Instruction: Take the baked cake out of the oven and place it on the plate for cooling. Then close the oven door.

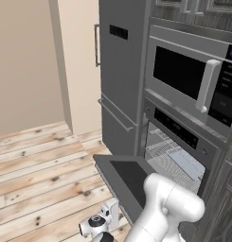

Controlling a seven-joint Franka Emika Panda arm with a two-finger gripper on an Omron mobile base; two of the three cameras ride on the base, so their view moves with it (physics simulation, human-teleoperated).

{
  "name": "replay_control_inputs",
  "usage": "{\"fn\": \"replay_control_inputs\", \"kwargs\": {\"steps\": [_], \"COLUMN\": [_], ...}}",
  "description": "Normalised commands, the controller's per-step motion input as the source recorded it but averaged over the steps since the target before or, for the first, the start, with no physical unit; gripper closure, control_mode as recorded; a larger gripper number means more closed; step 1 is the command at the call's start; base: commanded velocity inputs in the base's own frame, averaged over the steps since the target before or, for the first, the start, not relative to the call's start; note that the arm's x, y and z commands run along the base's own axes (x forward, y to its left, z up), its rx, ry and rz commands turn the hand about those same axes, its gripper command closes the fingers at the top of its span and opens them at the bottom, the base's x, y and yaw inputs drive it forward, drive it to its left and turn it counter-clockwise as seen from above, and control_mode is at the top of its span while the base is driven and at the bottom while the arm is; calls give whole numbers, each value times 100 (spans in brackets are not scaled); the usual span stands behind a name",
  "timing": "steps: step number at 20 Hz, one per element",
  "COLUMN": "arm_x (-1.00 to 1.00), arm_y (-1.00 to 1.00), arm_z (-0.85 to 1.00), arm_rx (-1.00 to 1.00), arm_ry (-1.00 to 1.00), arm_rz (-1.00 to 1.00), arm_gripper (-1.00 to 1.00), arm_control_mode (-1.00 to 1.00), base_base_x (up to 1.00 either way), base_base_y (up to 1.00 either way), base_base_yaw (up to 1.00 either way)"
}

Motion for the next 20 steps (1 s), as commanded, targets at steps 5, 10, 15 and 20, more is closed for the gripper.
{"fn": "replay_control_inputs", "kwargs": {"steps": [5,10,15,20], "arm_x": [34,43,43,24], "arm_y": [9,0,15,39], "arm_z": [-38,-28,-45,-48], "arm_rx": [-37,-41,-34,-24], "arm_ry": [-38,-41,-18,-7], "arm_rz": [-30,-34,-30,-21], "arm_gripper": [-100,-100,-100,-100], "arm_control_mode": [-100,-100,-100,-100], "base_base_x": [0,0,0,0], "base_base_y": [0,0,0,0], "base_base_yaw": [0,0,0,0]}}
